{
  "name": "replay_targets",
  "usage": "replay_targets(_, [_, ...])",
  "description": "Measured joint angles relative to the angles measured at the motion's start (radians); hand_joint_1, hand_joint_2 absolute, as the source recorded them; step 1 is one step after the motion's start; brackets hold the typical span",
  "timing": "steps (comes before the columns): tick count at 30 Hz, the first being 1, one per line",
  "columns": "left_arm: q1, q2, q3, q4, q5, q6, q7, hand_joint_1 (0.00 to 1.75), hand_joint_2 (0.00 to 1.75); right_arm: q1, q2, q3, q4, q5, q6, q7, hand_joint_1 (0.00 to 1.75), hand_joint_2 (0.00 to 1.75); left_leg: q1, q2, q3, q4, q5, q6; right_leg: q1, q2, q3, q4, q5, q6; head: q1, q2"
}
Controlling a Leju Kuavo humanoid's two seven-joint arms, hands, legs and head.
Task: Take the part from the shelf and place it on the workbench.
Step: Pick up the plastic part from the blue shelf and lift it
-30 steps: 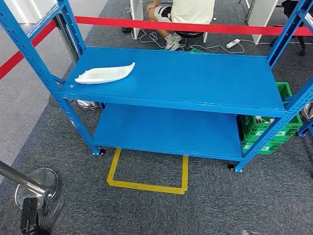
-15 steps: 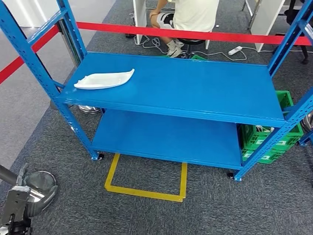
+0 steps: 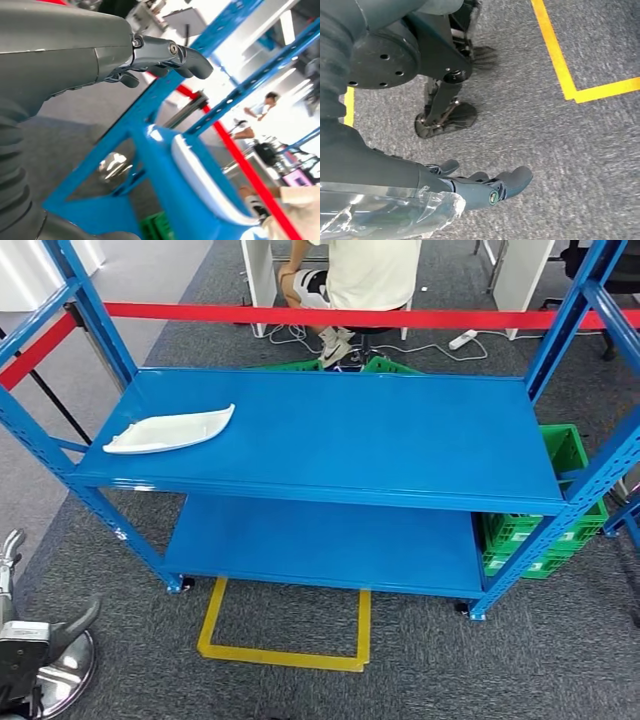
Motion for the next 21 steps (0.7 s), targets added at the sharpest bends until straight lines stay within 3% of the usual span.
replay_targets(1, [0.006,0.003,-0.006,-0.011,-0.002,0.007,0.001,0.00,1.75,-0.003,0.000,-0.004,0.007,0.006,-0.003,-0.001,0.00,1.75,-0.004,-0.002,0.004,-0.037,0.045,0.004,0.003,0.002,0.015,-0.009,-0.012,0.003,-0.002,0.000])
replay_targets(2, [0.010,0.006,-0.012,-0.021,-0.003,0.011,0.002,0.00,1.75,-0.006,-0.001,-0.008,0.013,0.010,-0.004,-0.002,0.00,1.75,-0.006,-0.004,0.008,-0.060,0.067,0.006,0.006,0.003,0.032,-0.014,-0.017,0.008,-0.004,0.000])
replay_targets(4, [0.015,0.009,-0.024,-0.038,-0.004,0.014,0.002,0.00,1.75,-0.010,-0.003,-0.014,0.019,0.014,-0.006,-0.003,0.00,1.75,-0.002,-0.007,0.038,-0.069,0.060,0.008,0.008,0.002,0.049,-0.004,-0.010,0.017,-0.003,0.000])
replay_targets(5, [0.017,0.010,-0.029,-0.044,-0.004,0.015,0.002,0.00,1.75,-0.014,-0.005,-0.016,0.021,0.015,-0.007,-0.004,0.00,1.75,0.000,-0.007,0.057,-0.072,0.054,0.013,0.009,-0.003,0.036,0.039,0.004,0.022,-0.001,0.000])
replay_targets(7, [0.020,0.013,-0.038,-0.053,-0.006,0.021,0.002,0.00,1.75,-0.023,-0.006,-0.020,0.029,0.020,-0.010,-0.004,0.00,1.75,0.000,-0.004,0.091,-0.074,0.031,0.025,0.010,-0.015,-0.040,0.170,0.002,0.030,0.004,0.000])
replay_targets(9, [0.022,0.019,-0.048,-0.060,-0.011,0.033,0.004,0.00,1.75,-0.028,-0.008,-0.023,0.040,0.031,-0.017,-0.002,0.00,1.75,-0.002,-0.004,0.122,-0.074,0.001,0.034,0.011,-0.021,-0.133,0.274,-0.069,0.032,0.006,0.000])
replay_targets(11, [0.027,0.028,-0.060,-0.068,-0.025,0.054,0.012,0.00,1.75,-0.028,-0.011,-0.027,0.052,0.046,-0.028,0.001,0.00,1.75,-0.006,-0.007,0.163,-0.074,-0.032,0.038,0.013,-0.021,-0.189,0.276,-0.146,0.028,0.008,0.000])
replay_targets(12, [0.030,0.033,-0.067,-0.073,-0.037,0.065,0.019,0.00,1.75,-0.028,-0.012,-0.031,0.059,0.053,-0.032,0.002,0.00,1.75,-0.009,-0.008,0.188,-0.074,-0.051,0.039,0.016,-0.021,-0.202,0.243,-0.148,0.023,0.010,0.000])
replay_targets(13, [0.032,0.040,-0.075,-0.077,-0.052,0.077,0.029,0.00,1.75,-0.027,-0.013,-0.035,0.065,0.060,-0.036,0.002,0.00,1.75,-0.012,-0.009,0.213,-0.075,-0.070,0.040,0.020,-0.021,-0.209,0.194,-0.112,0.014,0.012,0.000])
replay_targets(15, [0.036,0.056,-0.093,-0.084,-0.087,0.095,0.054,0.00,1.75,-0.026,-0.019,-0.045,0.077,0.072,-0.041,0.004,0.00,1.75,-0.019,-0.012,0.256,-0.073,-0.107,0.039,0.031,-0.020,-0.211,0.104,0.042,-0.008,0.012,0.000])
replay_targets(16, [0.038,0.066,-0.102,-0.087,-0.105,0.102,0.070,0.00,1.75,-0.025,-0.022,-0.049,0.082,0.079,-0.043,0.005,0.00,1.75,-0.020,-0.014,0.271,-0.075,-0.124,0.036,0.037,-0.019,-0.205,0.080,0.103,-0.016,0.011,0.000])
replay_targets(17, [0.040,0.076,-0.112,-0.092,-0.121,0.106,0.086,0.00,1.75,-0.026,-0.024,-0.053,0.085,0.086,-0.044,0.006,0.00,1.75,-0.021,-0.016,0.284,-0.074,-0.134,0.031,0.041,-0.018,-0.197,0.068,0.137,-0.023,0.009,0.000])
replay_targets(19, [0.043,0.100,-0.131,-0.103,-0.149,0.105,0.118,0.00,1.75,-0.032,-0.024,-0.058,0.088,0.100,-0.044,0.008,0.00,1.75,-0.020,-0.017,0.288,-0.055,-0.126,0.019,0.040,-0.018,-0.167,0.049,0.131,-0.031,0.009,0.000])
replay_targets(21, [0.042,0.127,-0.151,-0.110,-0.169,0.096,0.146,0.00,1.75,-0.038,-0.026,-0.064,0.088,0.112,-0.043,0.010,0.00,1.75,-0.019,-0.014,0.242,0.028,-0.096,0.005,0.031,-0.017,-0.131,0.018,0.126,-0.037,0.004,0.000])
